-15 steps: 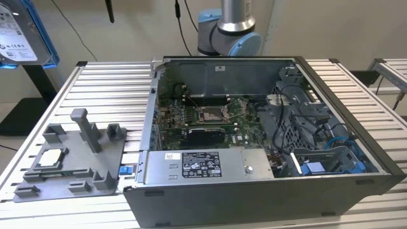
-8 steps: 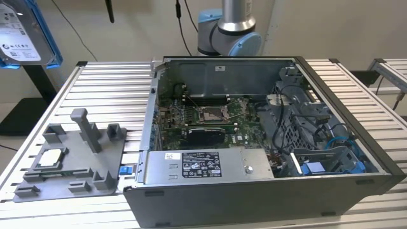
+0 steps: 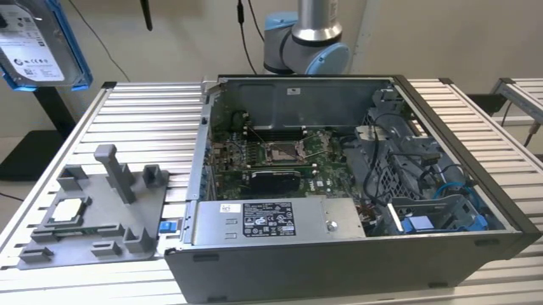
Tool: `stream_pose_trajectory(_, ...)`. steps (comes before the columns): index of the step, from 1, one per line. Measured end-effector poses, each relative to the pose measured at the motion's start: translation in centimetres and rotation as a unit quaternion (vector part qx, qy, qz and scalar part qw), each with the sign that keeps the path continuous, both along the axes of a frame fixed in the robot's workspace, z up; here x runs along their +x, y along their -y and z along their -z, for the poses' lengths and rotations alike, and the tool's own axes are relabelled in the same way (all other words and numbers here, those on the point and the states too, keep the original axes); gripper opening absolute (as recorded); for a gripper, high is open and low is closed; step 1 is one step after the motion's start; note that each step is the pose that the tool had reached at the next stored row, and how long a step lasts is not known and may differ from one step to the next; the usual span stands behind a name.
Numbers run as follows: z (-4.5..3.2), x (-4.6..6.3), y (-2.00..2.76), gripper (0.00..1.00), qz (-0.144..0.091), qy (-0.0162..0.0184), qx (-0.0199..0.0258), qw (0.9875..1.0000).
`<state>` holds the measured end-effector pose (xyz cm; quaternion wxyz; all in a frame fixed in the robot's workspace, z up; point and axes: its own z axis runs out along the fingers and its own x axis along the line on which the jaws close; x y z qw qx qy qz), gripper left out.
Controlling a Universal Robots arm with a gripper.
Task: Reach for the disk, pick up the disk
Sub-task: 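Pick up the disk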
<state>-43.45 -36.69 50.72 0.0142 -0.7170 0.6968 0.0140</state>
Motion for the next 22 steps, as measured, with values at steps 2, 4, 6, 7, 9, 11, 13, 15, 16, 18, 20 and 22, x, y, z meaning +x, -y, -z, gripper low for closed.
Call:
stream_pose_trajectory(2, 0.00, 0.4, 0.00, 0.00, 0.000, 0.0000, 0.0000, 1.0000)
stream_pose_trajectory(4, 0.00, 0.9, 0.00, 0.00, 0.000, 0.0000, 0.0000, 1.0000)
stream_pose_trajectory(6, 0.00, 1.4, 0.00, 0.00, 0.000, -0.0001, 0.0000, 1.0000)
stream_pose_trajectory(7, 0.00, 1.7, 0.00, 0.00, 0.000, -0.0001, 0.0000, 1.0000)
stream_pose_trajectory(9, 0.00, 2.2, 0.00, 0.00, 0.000, -0.0002, 0.0000, 1.0000)
stream_pose_trajectory(11, 0.00, 2.7, 0.00, 0.00, 0.000, -0.0002, 0.0000, 1.0000)
stream_pose_trajectory(13, 0.00, 3.3, 0.00, 0.00, 0.000, -0.0004, 0.0000, 1.0000)
stream_pose_trajectory(15, 0.00, 3.9, 0.00, 0.00, 0.000, -0.0004, 0.0000, 1.0000)
stream_pose_trajectory(16, 0.00, 4.2, 0.00, 0.00, 0.000, -0.0005, 0.0000, 1.0000)
stream_pose_trajectory(18, -0.01, 4.7, 0.00, 0.00, 0.000, -0.0007, 0.0000, 1.0000)
stream_pose_trajectory(20, 0.00, 5.3, 0.00, 0.00, 0.000, -0.0008, 0.0000, 1.0000)
stream_pose_trajectory(22, 0.00, 5.9, 0.00, 0.00, 0.000, -0.0009, 0.0000, 1.0000)
